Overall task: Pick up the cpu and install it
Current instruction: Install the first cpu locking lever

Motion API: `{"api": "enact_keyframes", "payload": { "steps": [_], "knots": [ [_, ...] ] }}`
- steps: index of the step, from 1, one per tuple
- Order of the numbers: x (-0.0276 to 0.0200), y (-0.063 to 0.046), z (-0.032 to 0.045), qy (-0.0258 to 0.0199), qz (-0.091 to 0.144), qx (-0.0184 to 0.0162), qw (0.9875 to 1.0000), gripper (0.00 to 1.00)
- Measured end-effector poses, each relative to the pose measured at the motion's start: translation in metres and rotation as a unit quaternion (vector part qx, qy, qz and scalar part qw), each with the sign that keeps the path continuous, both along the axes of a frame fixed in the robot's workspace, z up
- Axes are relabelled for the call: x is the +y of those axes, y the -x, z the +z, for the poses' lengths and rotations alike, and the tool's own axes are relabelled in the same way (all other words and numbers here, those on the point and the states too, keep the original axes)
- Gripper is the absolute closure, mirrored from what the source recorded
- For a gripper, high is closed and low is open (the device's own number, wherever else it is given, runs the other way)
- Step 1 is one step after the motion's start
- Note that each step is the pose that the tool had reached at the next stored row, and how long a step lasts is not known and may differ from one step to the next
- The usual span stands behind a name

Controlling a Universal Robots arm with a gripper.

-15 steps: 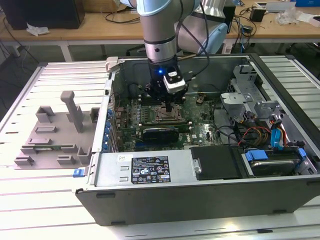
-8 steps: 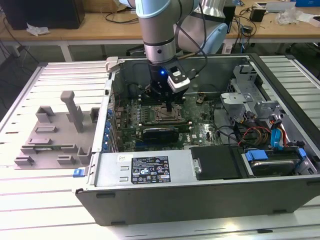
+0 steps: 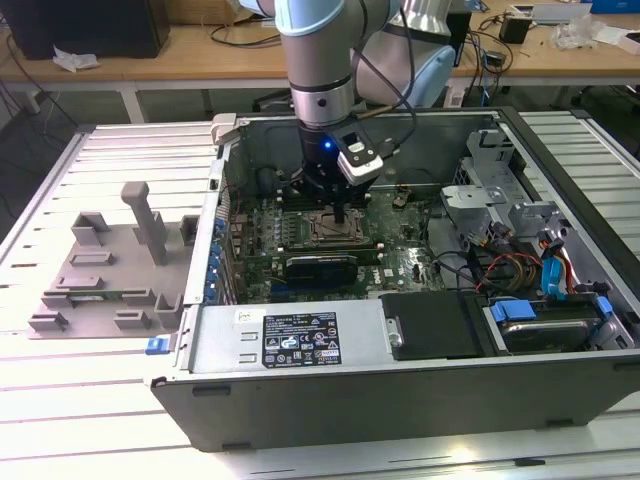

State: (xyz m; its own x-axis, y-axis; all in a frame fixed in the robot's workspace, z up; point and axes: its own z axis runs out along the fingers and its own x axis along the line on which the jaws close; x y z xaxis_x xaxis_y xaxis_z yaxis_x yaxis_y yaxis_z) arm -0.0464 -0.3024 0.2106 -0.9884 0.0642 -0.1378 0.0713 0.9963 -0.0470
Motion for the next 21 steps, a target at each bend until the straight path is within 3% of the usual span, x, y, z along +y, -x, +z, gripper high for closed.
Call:
{"api": "enact_keyframes", "payload": {
  "steps": [4,5,8,9,16,21],
  "knots": [
    [0.0,-0.001,0.0,0.0,0.0,0.0012,1.0,0.89],
    [0.0001,-0.001,-0.0003,-0.0001,0.0,0.0033,1.0,0.89],
    [-0.0001,-0.002,-0.0009,0.0,0.0,0.0174,0.9998,0.89],
    [-0.0001,-0.002,-0.0011,-0.0001,0.001,0.0237,0.9997,0.89],
    [-0.0001,-0.002,0.0004,-0.0001,0.001,0.0239,0.9997,0.89],
    [-0.0001,-0.002,0.0115,0.0,0.001,0.0239,0.9997,0.89]
  ]
}}
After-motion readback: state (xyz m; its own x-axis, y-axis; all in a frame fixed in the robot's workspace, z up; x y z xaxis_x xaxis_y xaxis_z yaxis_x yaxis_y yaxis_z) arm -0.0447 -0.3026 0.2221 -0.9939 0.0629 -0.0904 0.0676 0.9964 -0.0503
